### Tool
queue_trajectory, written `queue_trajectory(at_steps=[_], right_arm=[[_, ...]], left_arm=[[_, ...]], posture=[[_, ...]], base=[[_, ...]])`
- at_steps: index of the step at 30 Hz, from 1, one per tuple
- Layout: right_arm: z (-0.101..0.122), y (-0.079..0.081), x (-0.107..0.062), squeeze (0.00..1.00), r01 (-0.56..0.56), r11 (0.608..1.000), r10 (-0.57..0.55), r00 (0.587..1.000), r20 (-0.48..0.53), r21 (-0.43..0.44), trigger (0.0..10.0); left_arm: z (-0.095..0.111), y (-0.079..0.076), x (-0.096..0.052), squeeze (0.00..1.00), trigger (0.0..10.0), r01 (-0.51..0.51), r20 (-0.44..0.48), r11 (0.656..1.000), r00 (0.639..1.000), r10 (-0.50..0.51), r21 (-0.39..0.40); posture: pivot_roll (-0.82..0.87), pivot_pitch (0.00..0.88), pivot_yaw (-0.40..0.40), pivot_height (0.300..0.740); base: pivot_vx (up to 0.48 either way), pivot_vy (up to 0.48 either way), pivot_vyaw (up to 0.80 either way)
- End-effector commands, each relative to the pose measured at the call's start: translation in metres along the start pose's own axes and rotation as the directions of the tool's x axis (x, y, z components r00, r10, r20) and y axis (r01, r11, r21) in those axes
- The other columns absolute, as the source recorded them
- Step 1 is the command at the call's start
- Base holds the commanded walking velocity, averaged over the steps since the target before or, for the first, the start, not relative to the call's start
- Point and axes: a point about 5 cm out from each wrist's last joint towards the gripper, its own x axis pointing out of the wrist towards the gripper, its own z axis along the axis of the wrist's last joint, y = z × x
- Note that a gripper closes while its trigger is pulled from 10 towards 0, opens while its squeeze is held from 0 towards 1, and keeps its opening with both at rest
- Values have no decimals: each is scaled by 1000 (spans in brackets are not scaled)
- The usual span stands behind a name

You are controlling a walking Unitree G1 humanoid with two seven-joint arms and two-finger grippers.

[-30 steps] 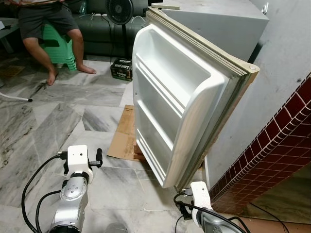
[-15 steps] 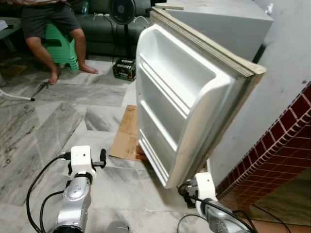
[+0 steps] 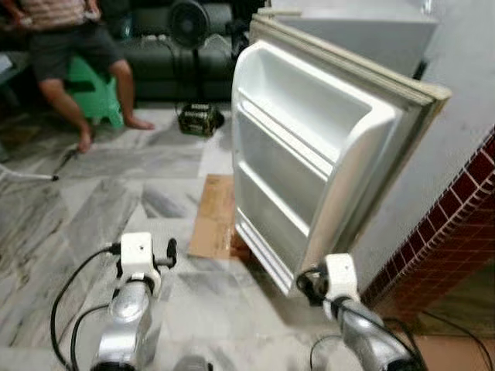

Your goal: Restocking fridge

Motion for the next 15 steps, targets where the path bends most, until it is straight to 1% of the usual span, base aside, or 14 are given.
queue_trajectory(at_steps=[1, 5, 10, 15], right_arm=[[102, -22, -3, 0, 61, 998, -57, 887, 458, 6, 10000], [101, -22, -2, 0, 61, 998, -56, 888, 456, 4, 10000], [101, -22, -2, 0, 61, 998, -55, 888, 456, 2, 10000], [101, -23, -2, 0, 61, 998, -56, 888, 457, 4, 10000]], left_arm=[[3, 3, 1, 0, 10000, 0, 8, 1000, 1000, 0, 3], [3, 2, 1, 0, 10000, 2, 8, 1000, 1000, -2, 2], [3, 1, 2, 0, 10000, 6, 8, 1000, 1000, -6, 2], [4, 0, 3, 0, 10000, 12, 1, 1000, 1000, -12, -2]], posture=[[26, 20, 18, 740], [24, 18, 19, 740], [22, 16, 18, 740], [21, 14, 19, 740]], base=[[0, 480, -694], [0, 480, -773], [0, 480, -665], [0, 480, -428]])
